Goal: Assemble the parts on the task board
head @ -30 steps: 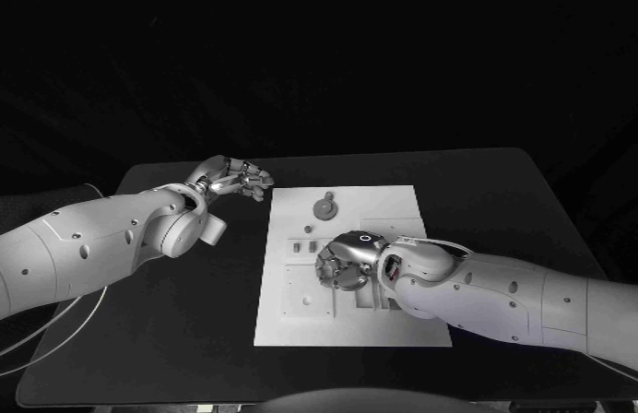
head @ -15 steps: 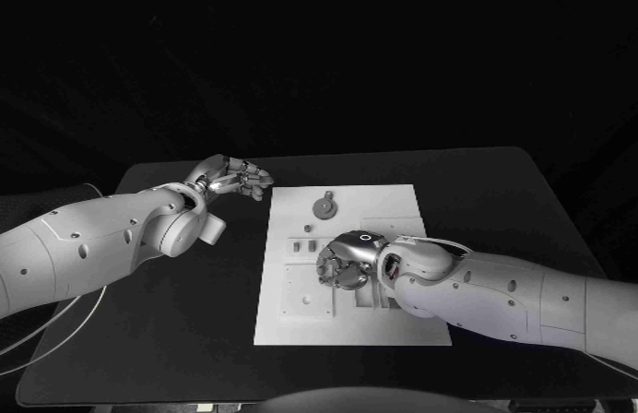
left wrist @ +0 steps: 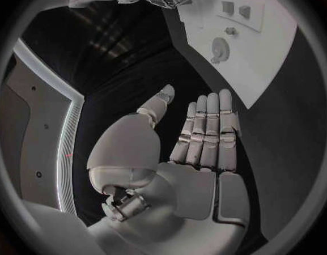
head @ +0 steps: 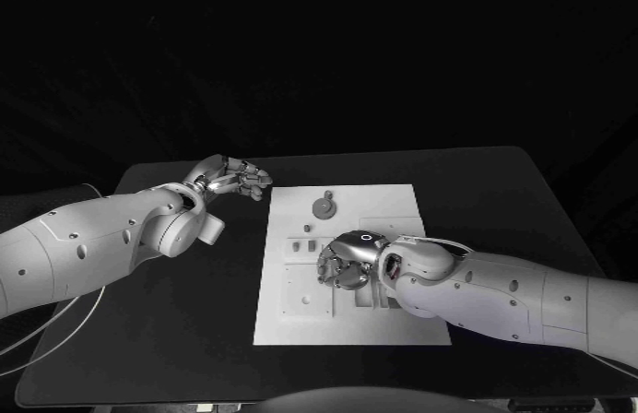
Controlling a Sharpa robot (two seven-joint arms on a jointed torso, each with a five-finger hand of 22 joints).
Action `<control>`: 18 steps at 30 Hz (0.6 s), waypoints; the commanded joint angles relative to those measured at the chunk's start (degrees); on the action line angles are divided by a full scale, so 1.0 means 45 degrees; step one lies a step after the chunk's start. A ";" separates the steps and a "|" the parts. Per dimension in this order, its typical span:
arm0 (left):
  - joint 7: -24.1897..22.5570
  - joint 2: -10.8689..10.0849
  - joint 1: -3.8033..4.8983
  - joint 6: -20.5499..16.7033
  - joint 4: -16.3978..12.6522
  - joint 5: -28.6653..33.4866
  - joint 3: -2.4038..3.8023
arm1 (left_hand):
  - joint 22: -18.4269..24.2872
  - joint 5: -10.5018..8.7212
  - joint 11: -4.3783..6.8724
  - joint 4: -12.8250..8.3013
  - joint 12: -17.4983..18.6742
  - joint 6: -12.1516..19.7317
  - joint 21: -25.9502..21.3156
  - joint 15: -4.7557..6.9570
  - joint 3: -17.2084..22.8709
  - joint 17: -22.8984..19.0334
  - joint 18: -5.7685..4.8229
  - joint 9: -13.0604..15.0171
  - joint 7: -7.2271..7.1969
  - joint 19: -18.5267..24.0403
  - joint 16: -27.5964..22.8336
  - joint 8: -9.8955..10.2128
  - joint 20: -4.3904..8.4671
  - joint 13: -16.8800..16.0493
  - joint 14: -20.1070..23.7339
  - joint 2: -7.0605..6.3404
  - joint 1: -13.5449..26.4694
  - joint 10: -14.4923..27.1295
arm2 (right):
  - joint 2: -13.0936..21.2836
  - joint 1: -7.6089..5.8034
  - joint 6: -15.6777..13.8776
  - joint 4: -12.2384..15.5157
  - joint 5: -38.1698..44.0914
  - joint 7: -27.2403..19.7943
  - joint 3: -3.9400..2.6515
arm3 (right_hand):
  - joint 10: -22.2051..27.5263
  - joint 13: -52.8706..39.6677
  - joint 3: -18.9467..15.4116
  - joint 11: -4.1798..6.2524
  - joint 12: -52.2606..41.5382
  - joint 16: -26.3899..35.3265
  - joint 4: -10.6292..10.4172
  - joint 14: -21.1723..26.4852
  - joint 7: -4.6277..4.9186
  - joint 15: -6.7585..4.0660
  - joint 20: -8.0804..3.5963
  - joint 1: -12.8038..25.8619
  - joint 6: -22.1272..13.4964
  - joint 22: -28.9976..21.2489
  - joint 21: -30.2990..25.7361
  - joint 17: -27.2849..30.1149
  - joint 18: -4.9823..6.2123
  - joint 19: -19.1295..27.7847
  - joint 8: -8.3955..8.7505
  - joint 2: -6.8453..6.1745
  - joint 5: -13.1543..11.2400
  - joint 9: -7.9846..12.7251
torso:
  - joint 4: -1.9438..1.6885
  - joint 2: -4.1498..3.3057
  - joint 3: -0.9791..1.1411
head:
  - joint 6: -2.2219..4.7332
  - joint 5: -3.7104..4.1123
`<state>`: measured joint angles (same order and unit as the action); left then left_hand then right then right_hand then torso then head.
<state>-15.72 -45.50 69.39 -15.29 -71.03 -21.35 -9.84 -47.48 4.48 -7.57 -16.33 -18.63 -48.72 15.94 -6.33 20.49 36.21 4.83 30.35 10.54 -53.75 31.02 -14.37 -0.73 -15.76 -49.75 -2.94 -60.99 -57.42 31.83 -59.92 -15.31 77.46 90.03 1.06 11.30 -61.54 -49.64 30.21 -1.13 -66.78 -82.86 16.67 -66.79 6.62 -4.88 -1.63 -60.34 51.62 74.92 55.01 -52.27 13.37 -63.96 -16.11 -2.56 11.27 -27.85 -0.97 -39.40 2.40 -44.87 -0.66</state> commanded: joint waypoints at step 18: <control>-0.0053 0.0005 0.0013 0.0039 0.0096 -0.0032 0.0010 | 0.0022 -0.0056 -0.0038 -0.0026 0.0076 0.0054 -0.0087 -0.0048 -0.0088 0.0019 0.0121 -0.0025 0.0008 -0.0073 -0.0069 0.0061 -0.0021 0.0022 -0.0070 -0.0017 -0.0087 -0.0015 | 0.1320 -0.0892 -0.0628 0.1255 -0.0993 0.0356 -0.0843 | 0.0044 0.0036 -0.0096 -0.0117 0.0095 0.0058 -0.0029 0.0040 0.0345 0.0098 0.0043 0.0001 -0.0171 0.0165 -0.0085 -0.0027 0.0362 0.0017 0.0190 -0.0290 -0.0051 0.0082 | 0.0022 0.0005 -0.0003 | 0.0219 0.0068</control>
<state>-15.64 -45.53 69.39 -15.29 -70.50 -21.35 -9.84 -47.43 4.48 -7.57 -16.49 -18.63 -48.72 15.94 -6.33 20.33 36.20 4.45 30.29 10.54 -53.75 31.02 -14.37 -0.73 -15.71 -49.75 -2.94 -60.99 -57.42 37.12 -63.45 -17.56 82.25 87.60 2.01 7.75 -61.33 -49.57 30.04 -1.33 -66.56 -82.87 16.51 -66.71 6.78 -4.80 -1.52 -60.26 51.46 74.92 54.78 -52.32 13.32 -63.86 -15.52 -3.40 11.28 -27.54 -0.97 -39.37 2.42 -44.07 -0.43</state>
